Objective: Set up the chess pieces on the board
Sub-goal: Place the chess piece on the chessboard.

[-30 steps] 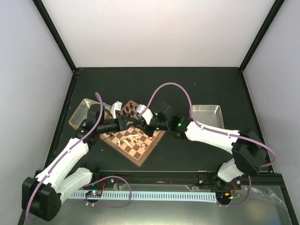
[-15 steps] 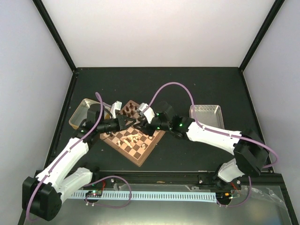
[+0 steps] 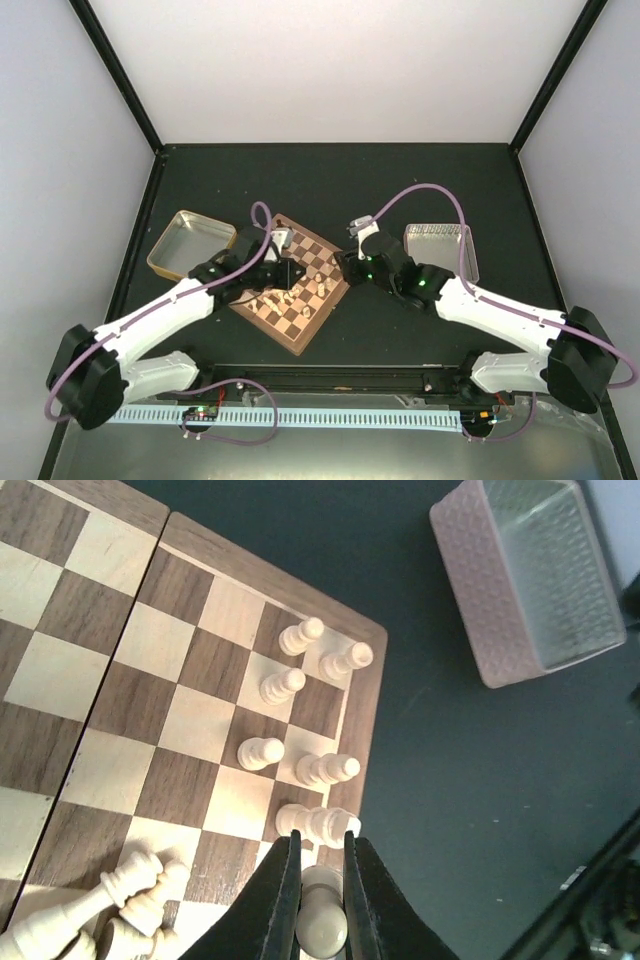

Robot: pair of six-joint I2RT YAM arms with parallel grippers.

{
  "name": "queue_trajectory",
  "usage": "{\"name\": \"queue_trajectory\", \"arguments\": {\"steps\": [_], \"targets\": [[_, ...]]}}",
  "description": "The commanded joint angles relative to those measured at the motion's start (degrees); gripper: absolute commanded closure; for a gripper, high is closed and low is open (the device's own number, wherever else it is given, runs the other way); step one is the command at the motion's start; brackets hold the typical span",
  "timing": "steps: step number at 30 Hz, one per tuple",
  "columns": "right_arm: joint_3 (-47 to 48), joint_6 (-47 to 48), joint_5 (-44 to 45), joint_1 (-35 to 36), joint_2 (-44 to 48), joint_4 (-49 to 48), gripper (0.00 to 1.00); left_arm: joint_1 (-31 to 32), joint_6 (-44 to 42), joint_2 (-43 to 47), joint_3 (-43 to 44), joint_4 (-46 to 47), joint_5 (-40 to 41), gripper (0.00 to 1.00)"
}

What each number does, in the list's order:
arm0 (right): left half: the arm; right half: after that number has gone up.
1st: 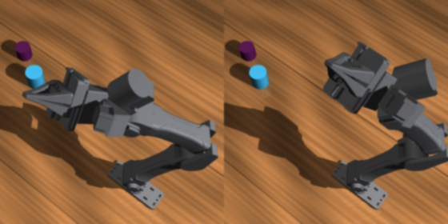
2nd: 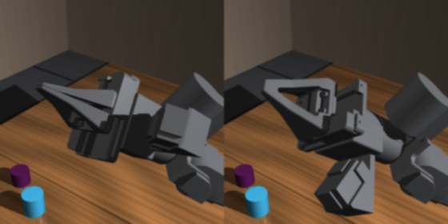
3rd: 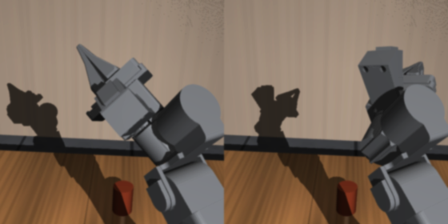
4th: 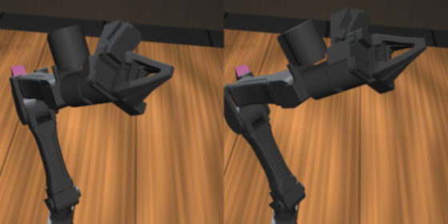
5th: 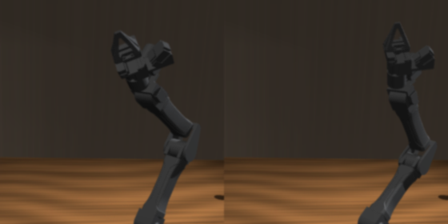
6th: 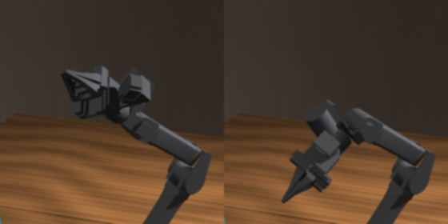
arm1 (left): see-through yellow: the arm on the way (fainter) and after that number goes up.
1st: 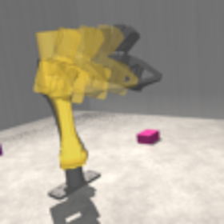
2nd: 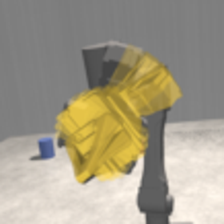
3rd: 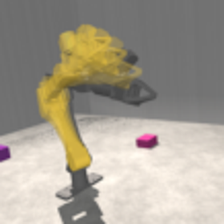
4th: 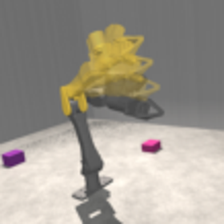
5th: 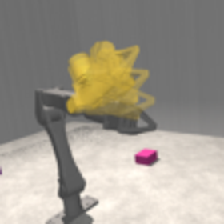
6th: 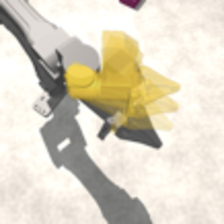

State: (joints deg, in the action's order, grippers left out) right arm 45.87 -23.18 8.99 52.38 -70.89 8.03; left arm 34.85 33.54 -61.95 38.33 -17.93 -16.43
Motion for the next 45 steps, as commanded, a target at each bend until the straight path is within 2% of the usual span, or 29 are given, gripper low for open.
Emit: {"name": "queue_trajectory", "arguments": {"steps": [1, 7, 20, 34, 45], "targets": [[-1.3, -9.4, 12.1, -0.9, 2.9, 4.4, 0.47, 4.5, -3.6, -5.3, 4.5, -1.4, 11.2, 0.98], [-4.1, -14.1, 13.5, -2.0, 5.6, 4.5, 0.46, 7.4, -5.0, -11.0, 5.5, -0.1, 13.9, 0.97], [-5.2, -14.6, 12.3, -2.5, 6.4, 4.2, 0.46, 8.6, -5.3, -20.6, 5.2, 5.1, 12.7, 0.95], [-5.3, -14.4, 11.1, -2.5, 5.8, 3.8, 0.46, 8.6, -5.1, -22.9, 3.5, 8.3, 13.7, 0.91], [-4.5, -14.3, 10.3, -2.6, 5.1, 4.2, 0.46, 8.7, -5.7, -22.6, 3.2, 7.6, 14.4, 0.76]]}}
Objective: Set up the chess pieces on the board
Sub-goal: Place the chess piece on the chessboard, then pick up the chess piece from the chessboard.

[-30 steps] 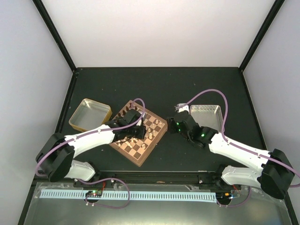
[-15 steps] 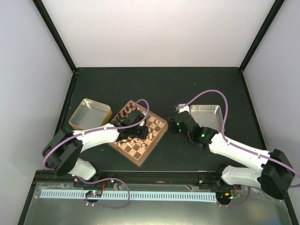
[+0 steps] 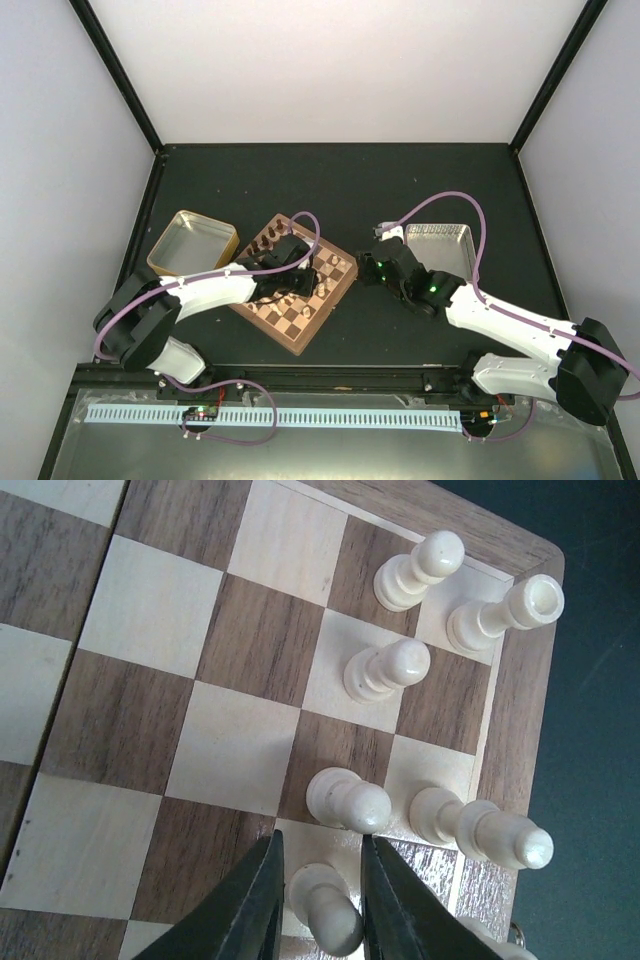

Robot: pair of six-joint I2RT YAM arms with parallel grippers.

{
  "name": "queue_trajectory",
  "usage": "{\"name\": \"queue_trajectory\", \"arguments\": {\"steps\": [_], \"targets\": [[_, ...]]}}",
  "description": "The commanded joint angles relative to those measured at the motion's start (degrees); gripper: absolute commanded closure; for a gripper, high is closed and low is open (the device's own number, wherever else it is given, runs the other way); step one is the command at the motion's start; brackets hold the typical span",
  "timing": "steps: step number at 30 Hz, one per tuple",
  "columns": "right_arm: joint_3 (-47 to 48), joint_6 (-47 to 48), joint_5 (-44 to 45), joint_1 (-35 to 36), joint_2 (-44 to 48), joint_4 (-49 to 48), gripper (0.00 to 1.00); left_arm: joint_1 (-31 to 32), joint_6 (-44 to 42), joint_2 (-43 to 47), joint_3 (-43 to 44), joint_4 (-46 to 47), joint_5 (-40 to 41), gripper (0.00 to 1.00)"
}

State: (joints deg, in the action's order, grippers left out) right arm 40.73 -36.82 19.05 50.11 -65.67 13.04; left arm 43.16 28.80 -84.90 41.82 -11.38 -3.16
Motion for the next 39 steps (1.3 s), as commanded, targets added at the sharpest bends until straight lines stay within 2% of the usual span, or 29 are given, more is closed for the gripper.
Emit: {"name": "queue_trajectory", "arguments": {"steps": [1, 7, 12, 22, 26, 32, 39], "targets": [[0.7, -0.6, 0.2, -0.2, -0.2, -0.7, 0.46, 0.4, -1.0, 0.6, -0.3, 1.0, 1.1, 0.76], [1.8, -0.5, -0.2, -0.3, 0.4, 0.4, 0.46, 0.3, -0.8, 4.4, -0.1, -0.9, 1.5, 0.72], [4.6, 0.5, -2.6, -0.3, -0.5, 2.1, 0.45, 0.1, -1.4, 11.0, -0.2, -4.4, 9.6, 0.66], [16.2, 2.6, -11.3, 0.1, -9.2, 6.9, 0.45, -0.4, -0.6, 33.4, -1.2, -13.8, 24.3, 0.61], [21.3, 2.5, -14.3, 1.3, -14.2, 8.5, 0.45, -0.4, -0.2, 44.5, -2.5, -17.1, 29.0, 0.55], [26.7, 2.4, -18.2, 4.1, -21.3, 9.3, 0.45, -0.6, 1.2, 57.8, -2.1, -23.8, 29.5, 0.42], [34.0, 4.4, -21.3, 8.1, -30.2, 14.1, 0.45, -0.7, 4.5, 65.7, -2.4, -32.7, 28.9, 0.36]]}}
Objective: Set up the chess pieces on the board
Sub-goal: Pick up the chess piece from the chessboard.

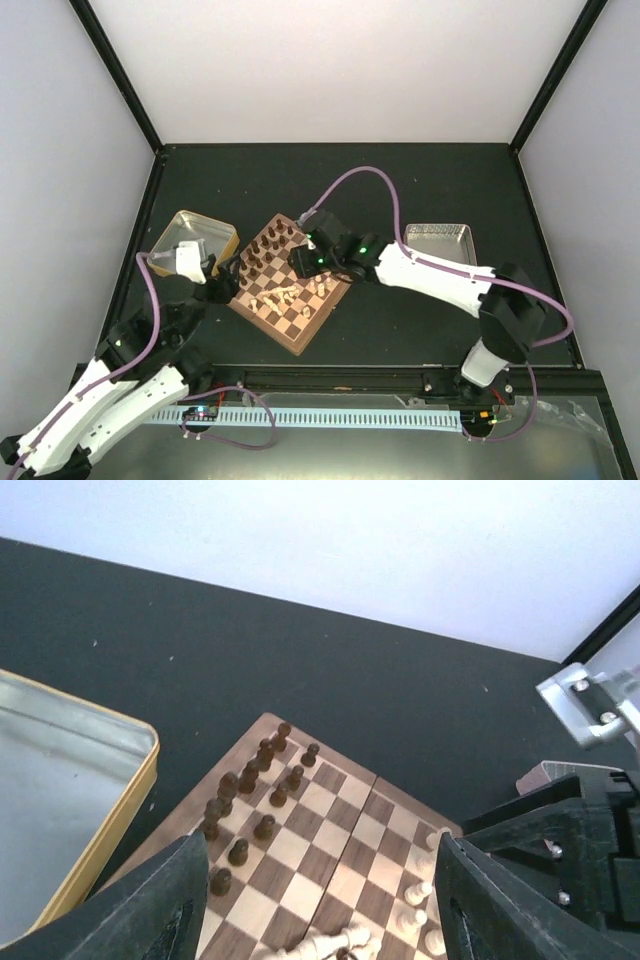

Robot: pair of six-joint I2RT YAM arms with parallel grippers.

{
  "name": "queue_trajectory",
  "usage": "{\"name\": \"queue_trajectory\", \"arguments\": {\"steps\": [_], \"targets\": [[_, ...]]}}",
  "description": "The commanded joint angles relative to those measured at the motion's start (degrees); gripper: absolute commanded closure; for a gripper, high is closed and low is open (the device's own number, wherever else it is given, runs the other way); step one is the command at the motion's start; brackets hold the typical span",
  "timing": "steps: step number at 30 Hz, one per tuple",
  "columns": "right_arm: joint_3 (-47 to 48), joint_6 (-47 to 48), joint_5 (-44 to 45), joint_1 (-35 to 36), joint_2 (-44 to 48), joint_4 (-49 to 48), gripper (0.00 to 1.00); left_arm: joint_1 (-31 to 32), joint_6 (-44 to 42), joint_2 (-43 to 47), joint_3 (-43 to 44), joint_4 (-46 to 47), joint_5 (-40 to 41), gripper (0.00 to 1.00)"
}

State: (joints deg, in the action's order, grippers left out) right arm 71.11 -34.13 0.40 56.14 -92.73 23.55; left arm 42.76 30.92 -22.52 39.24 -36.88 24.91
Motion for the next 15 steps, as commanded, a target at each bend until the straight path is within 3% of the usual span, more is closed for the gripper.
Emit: {"name": "queue_trajectory", "arguments": {"steps": [1, 15], "targets": [[4.4, 1.9, -3.0, 2.8, -4.2, 4.0, 0.44, -0.3, 2.7, 4.2, 0.0, -8.0, 0.9, 0.36], [8.5, 6.3, -6.2, 4.7, -11.3, 8.2, 0.46, -0.2, 3.8, 8.8, -1.6, -8.8, 1.6, 0.34]]}}
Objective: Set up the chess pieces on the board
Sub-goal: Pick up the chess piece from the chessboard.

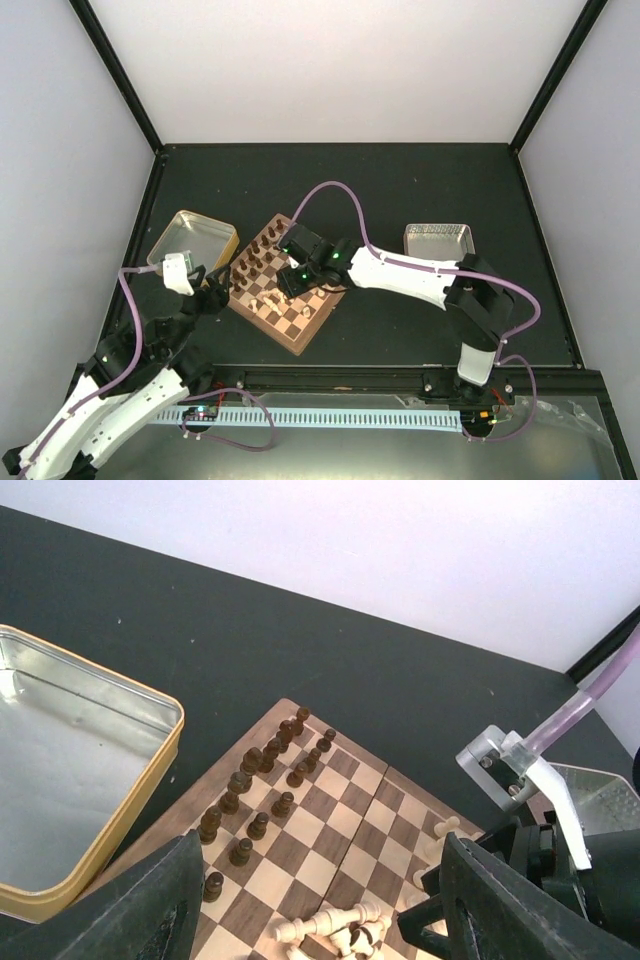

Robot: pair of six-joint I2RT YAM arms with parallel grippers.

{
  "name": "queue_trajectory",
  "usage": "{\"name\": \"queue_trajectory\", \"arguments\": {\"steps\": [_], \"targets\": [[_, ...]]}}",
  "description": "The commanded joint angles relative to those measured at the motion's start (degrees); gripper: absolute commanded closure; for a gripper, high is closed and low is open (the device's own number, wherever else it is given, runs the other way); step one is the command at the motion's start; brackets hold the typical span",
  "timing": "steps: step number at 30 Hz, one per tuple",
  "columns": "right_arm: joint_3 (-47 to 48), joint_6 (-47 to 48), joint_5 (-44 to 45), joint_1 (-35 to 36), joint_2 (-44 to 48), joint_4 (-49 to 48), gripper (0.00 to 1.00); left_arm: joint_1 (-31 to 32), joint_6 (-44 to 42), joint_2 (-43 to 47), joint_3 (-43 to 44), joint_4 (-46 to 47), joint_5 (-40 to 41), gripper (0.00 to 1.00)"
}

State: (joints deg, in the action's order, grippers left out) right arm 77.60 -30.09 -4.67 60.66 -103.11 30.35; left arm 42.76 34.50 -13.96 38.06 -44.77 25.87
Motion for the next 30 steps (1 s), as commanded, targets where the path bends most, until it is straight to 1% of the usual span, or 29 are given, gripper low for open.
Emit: {"name": "queue_trajectory", "arguments": {"steps": [1, 5, 8, 11, 14, 19, 21, 24, 30], "targets": [[2.0, 2.6, -1.0, 0.3, -1.2, 1.4, 0.48, -0.2, 0.1, -0.1, -0.5, -0.7, 0.5, 0.34], [2.7, 5.1, -0.5, 1.2, -2.7, 2.1, 0.53, -0.2, 0.6, -2.1, -0.4, -0.9, 1.5, 0.37], [4.0, 6.2, 1.4, 1.6, -4.1, 3.8, 0.58, -0.3, 1.2, -3.5, -0.2, -1.4, 2.4, 0.41], [4.7, 7.2, 2.7, 1.5, -5.4, 4.4, 0.64, -0.3, 1.6, -4.7, -0.5, -0.9, 2.3, 0.42], [6.0, 7.6, 4.5, 1.6, -6.7, 5.5, 0.66, -0.3, 2.9, -6.2, -1.5, 0.3, 1.1, 0.44], [6.3, 6.2, 9.2, 1.6, -7.6, 6.7, 0.70, -0.3, 7.9, -8.9, -4.2, 2.5, -2.8, 0.47], [6.7, 5.9, 10.2, 1.5, -8.3, 6.7, 0.70, -0.4, 10.0, -9.7, -5.4, 3.4, -4.1, 0.49], [7.5, 6.8, 9.6, 1.6, -9.2, 5.7, 0.70, -0.5, 12.6, -10.3, -7.6, 5.1, -5.4, 0.51], [10.2, 12.0, 7.6, 1.5, -11.7, 4.4, 0.64, -2.5, 14.2, -12.4, -10.6, 8.4, -10.0, 0.52]]}}
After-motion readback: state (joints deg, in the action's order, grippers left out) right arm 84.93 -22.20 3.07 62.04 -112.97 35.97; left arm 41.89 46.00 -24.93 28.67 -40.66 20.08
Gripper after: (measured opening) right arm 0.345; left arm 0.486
